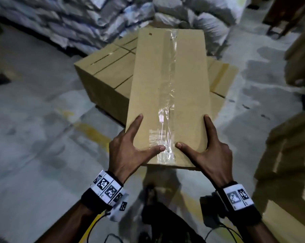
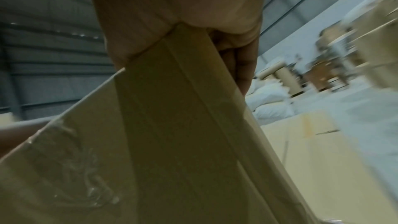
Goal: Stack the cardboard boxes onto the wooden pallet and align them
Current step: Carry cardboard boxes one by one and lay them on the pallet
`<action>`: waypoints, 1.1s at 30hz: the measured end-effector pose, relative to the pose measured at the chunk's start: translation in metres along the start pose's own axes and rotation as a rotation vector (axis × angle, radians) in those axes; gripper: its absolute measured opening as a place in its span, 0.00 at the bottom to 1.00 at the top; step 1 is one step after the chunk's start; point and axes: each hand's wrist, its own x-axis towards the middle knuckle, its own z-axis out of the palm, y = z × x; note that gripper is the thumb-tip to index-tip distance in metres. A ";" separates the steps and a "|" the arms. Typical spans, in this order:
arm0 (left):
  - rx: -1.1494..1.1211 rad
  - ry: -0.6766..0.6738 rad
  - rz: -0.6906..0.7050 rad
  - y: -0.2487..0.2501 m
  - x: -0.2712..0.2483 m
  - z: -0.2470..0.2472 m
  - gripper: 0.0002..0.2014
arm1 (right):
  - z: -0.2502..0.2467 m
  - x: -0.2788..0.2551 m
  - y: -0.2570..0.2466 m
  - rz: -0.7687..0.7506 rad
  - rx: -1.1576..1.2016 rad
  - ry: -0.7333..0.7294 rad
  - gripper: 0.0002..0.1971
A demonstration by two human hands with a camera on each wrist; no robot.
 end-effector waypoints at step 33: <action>0.148 0.054 -0.110 -0.452 0.521 -0.391 0.59 | 0.457 0.331 -0.580 -0.111 0.007 -0.111 0.59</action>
